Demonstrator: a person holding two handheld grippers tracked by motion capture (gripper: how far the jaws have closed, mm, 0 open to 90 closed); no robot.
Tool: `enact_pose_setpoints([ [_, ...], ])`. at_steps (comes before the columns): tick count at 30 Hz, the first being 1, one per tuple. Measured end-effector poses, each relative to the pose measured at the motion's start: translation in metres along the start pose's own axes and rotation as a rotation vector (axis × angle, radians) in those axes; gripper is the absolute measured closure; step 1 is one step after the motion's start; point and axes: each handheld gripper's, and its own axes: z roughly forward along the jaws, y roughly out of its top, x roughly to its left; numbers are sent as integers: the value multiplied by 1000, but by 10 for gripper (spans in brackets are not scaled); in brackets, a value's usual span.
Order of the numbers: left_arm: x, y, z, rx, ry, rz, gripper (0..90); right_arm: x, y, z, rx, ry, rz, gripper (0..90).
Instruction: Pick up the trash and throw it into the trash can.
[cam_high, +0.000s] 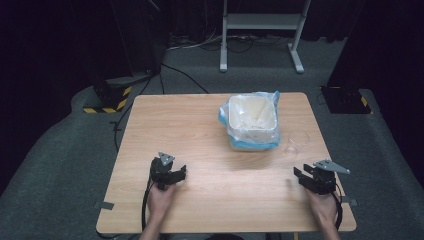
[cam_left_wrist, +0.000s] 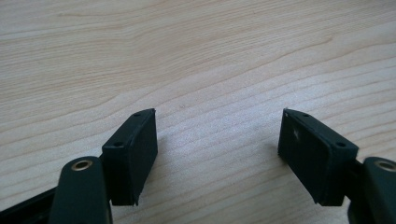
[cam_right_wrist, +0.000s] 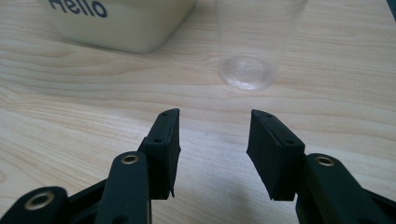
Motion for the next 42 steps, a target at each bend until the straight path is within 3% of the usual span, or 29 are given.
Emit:
enact_pose_setpoints([
  [9,0,0,0,0,0,0,281,13,15,-9,-28,47,-23,571],
  [18,0,0,0,0,0,-2,281,15,37,-12,-23,89,-30,580],
  [32,0,0,0,0,0,-2,281,20,74,-7,-39,76,-71,606],
  [35,0,0,0,0,0,-2,281,17,84,-4,-54,56,-74,630],
  [42,0,0,0,0,0,-1,281,10,97,3,-34,37,-70,650],
])
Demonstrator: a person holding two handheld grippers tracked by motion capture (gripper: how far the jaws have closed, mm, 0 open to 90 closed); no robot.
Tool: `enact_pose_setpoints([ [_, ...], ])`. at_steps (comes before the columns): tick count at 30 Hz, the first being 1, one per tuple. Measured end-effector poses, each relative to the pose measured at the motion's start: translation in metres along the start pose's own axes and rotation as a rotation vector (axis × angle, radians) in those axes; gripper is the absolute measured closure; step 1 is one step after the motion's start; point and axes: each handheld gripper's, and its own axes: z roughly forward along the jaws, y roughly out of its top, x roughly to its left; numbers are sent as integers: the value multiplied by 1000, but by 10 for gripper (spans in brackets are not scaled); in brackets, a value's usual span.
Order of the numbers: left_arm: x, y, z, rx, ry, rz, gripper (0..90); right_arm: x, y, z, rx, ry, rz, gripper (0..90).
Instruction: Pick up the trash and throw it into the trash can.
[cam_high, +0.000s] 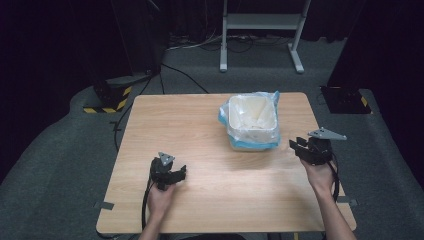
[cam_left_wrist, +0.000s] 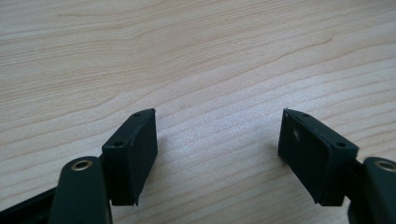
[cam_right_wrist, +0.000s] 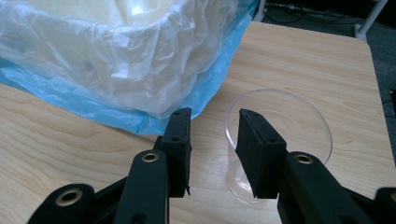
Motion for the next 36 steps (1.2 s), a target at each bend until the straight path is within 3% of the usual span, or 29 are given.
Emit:
enact_pose_setpoints([
  [10,0,0,0,0,-1,0,281,-4,8,11,20,-6,3,658],
  [26,0,0,0,0,-1,0,281,-10,13,39,104,-41,-2,681],
  [36,0,0,0,0,-1,0,281,-11,11,46,149,-61,-24,800],
])
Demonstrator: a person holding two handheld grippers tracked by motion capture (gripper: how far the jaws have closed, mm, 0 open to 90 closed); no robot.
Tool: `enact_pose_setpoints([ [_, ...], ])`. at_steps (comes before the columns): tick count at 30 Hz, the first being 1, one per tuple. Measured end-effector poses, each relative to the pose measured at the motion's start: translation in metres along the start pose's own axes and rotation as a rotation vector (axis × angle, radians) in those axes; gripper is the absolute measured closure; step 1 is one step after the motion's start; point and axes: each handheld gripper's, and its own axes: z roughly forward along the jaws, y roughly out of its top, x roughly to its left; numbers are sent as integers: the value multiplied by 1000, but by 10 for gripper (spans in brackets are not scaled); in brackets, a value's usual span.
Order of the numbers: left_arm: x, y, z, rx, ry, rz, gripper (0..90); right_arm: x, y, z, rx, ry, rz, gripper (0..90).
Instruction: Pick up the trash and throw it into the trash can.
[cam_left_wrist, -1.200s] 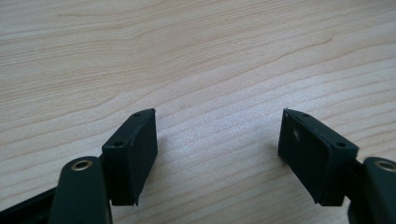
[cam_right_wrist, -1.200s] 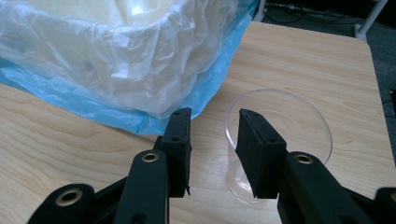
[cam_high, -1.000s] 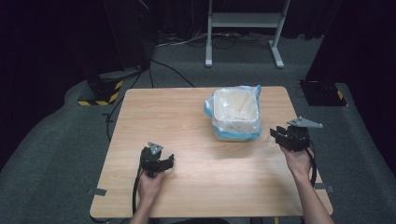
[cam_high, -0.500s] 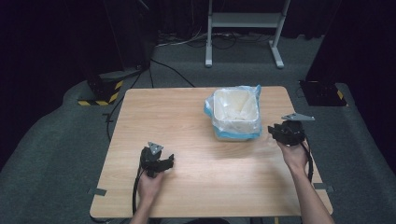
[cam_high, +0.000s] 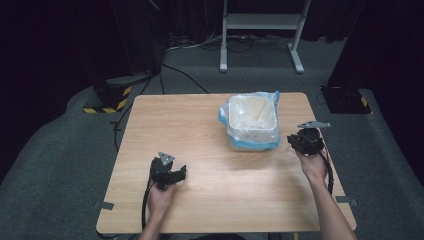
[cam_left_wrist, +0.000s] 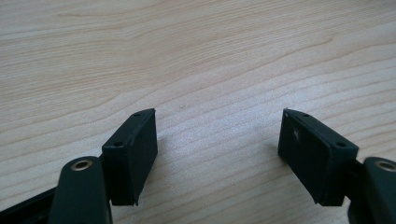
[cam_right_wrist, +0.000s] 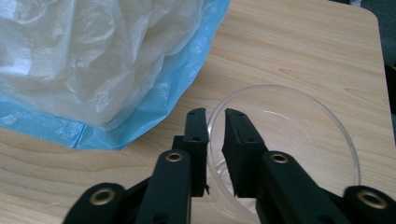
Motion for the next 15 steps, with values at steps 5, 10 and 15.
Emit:
enact_pose_setpoints([
  [5,0,0,0,0,-1,1,280,2,0,0,10,-6,-20,836],
  [10,0,0,0,0,-1,2,280,4,2,-6,-19,-19,-32,852],
  [15,0,0,0,0,-2,2,280,5,2,-11,-25,-16,-44,856],
])
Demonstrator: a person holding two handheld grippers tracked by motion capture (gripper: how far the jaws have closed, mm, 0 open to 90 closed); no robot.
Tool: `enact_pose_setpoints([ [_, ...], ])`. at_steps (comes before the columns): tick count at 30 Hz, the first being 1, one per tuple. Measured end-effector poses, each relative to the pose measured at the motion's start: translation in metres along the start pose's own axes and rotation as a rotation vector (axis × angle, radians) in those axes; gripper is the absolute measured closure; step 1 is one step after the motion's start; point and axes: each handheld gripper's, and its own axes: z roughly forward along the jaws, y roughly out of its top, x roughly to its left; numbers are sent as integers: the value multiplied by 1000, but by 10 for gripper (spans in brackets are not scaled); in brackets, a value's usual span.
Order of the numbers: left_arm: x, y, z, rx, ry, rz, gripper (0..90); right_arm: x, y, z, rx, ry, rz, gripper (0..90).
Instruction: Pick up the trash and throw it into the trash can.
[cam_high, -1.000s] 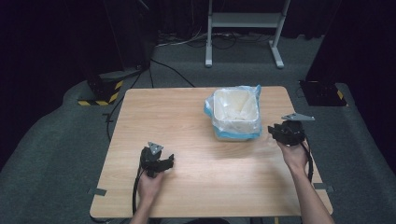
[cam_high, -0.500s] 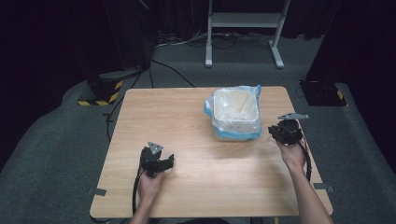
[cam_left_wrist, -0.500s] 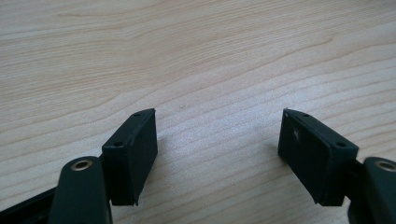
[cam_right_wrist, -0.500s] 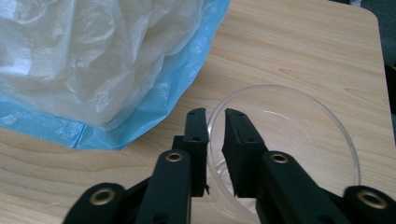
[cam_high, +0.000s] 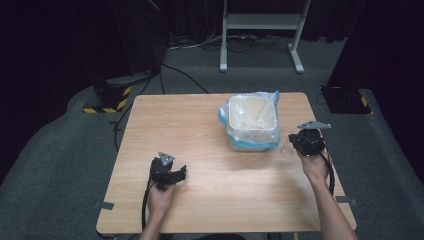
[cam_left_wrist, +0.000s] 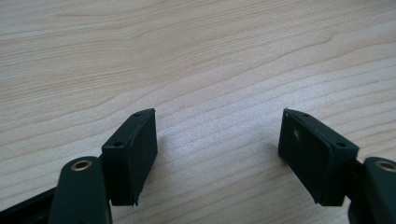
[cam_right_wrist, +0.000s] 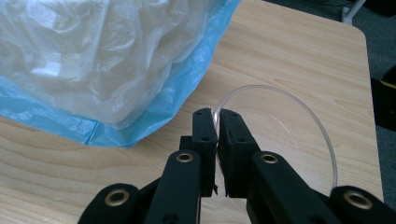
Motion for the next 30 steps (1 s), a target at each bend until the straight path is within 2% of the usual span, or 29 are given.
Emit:
enact_pose_setpoints([
  [8,0,0,0,0,0,0,279,1,0,-15,-30,4,-16,860],
  [15,0,0,0,0,-1,0,279,-1,-2,-31,-54,6,-4,861],
  [23,0,0,0,1,0,1,279,3,2,-52,-82,6,-38,861],
  [26,0,0,0,2,1,2,279,4,9,-60,-104,44,-33,861],
  [30,0,0,0,2,-1,1,279,5,14,-63,-108,55,-39,861],
])
